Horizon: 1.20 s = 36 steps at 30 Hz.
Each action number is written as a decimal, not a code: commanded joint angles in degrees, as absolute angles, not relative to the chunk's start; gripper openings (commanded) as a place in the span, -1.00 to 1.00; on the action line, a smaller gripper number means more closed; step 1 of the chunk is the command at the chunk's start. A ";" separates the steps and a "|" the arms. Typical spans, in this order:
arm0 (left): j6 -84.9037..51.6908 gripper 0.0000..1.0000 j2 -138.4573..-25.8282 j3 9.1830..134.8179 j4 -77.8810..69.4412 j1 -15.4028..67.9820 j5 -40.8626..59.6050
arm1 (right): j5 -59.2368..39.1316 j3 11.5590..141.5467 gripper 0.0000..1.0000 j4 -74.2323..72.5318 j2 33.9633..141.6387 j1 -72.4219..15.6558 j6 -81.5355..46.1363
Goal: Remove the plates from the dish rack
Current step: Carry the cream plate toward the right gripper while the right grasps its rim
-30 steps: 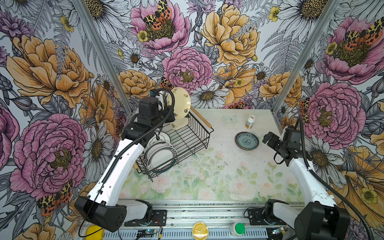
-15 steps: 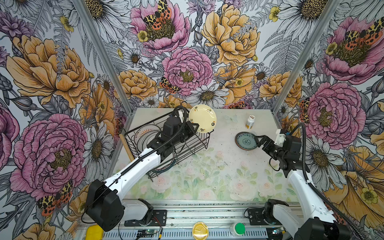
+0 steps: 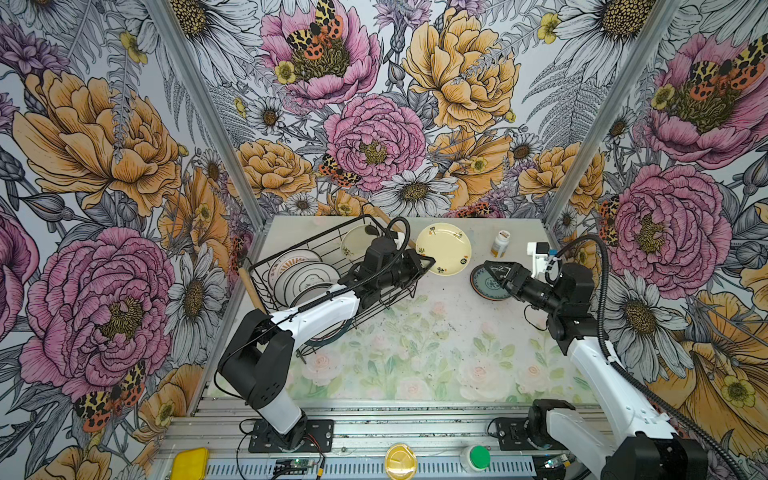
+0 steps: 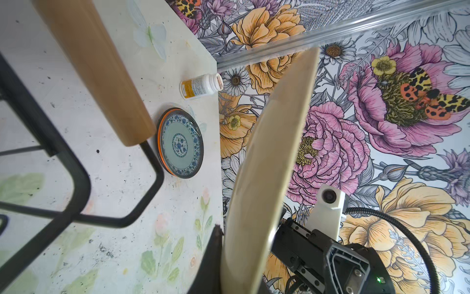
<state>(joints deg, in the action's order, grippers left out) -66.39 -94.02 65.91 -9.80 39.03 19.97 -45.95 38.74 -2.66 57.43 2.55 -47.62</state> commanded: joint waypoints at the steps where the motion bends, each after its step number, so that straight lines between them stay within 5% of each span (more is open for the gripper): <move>1: -68.06 -1.00 -94.56 68.73 -15.71 39.98 23.30 | -46.20 41.16 0.97 -7.12 59.39 0.89 -48.96; 36: -69.23 -1.00 -100.57 70.71 -18.78 42.28 26.90 | -45.39 43.26 -0.25 -18.42 69.52 -2.10 -52.38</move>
<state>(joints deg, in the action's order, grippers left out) -69.34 -100.09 68.69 -16.56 41.52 25.23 -44.66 41.93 -15.64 69.19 -1.54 -52.03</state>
